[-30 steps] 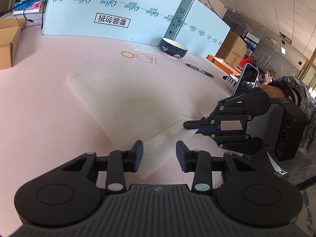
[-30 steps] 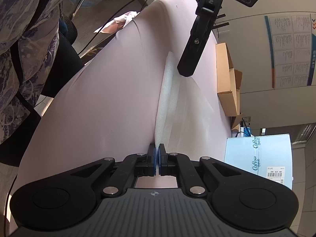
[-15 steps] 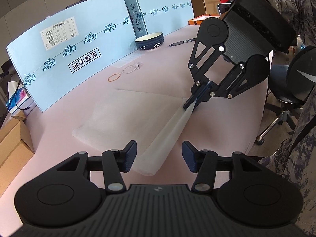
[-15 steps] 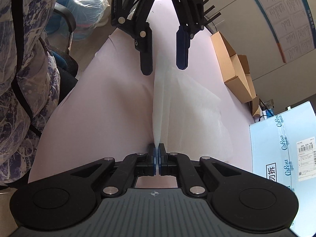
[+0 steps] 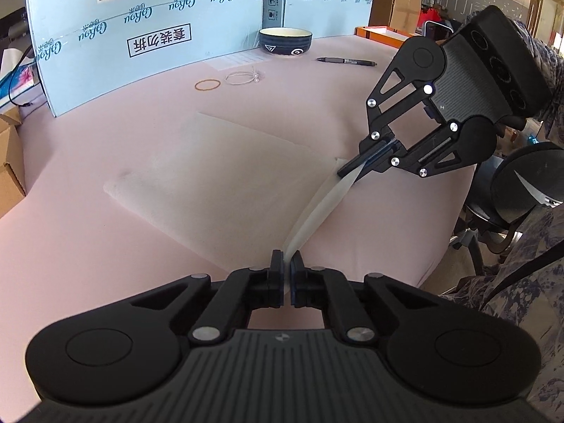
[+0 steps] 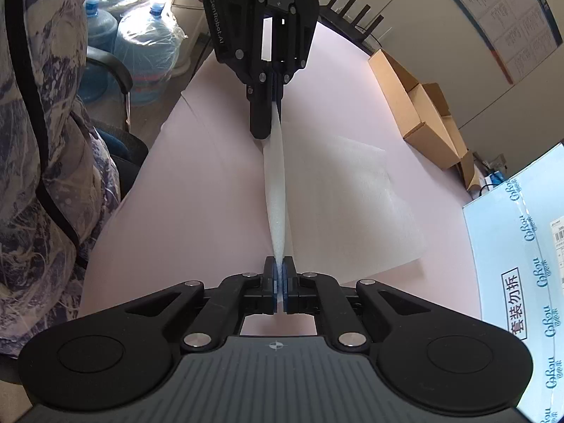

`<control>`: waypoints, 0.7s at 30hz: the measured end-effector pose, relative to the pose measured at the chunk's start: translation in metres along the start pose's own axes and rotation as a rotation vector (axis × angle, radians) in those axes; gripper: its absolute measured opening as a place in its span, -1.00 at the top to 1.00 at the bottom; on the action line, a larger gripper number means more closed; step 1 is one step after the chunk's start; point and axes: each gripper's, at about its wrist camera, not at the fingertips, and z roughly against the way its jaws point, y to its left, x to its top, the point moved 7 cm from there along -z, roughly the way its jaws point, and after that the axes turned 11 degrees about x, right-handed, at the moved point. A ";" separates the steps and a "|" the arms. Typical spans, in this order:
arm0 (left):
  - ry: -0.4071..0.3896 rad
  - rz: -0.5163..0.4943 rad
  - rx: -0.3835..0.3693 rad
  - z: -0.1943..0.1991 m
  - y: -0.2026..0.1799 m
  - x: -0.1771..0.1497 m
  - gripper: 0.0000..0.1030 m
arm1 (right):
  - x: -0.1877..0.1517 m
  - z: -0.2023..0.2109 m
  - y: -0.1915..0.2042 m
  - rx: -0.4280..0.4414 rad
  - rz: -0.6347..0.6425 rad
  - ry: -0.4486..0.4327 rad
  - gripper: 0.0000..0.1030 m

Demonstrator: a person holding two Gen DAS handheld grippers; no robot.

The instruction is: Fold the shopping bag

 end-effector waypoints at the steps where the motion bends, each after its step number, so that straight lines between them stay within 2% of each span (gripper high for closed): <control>1: 0.013 0.018 -0.019 0.000 0.002 -0.002 0.95 | 0.000 0.001 -0.003 0.022 -0.025 -0.008 0.90; 5: 0.043 0.122 -0.080 0.002 0.016 -0.009 0.95 | -0.001 0.007 -0.024 0.205 -0.244 -0.129 0.90; 12: 0.068 0.318 -0.205 -0.001 0.041 -0.019 0.94 | -0.022 0.004 -0.056 0.381 -0.612 -0.347 0.88; 17: 0.099 0.433 -0.275 -0.011 0.056 -0.023 0.92 | -0.037 0.005 -0.060 0.451 -0.767 -0.465 0.88; 21: 0.116 0.462 -0.315 -0.012 0.060 -0.024 0.92 | -0.049 0.000 -0.068 0.465 -0.864 -0.502 0.88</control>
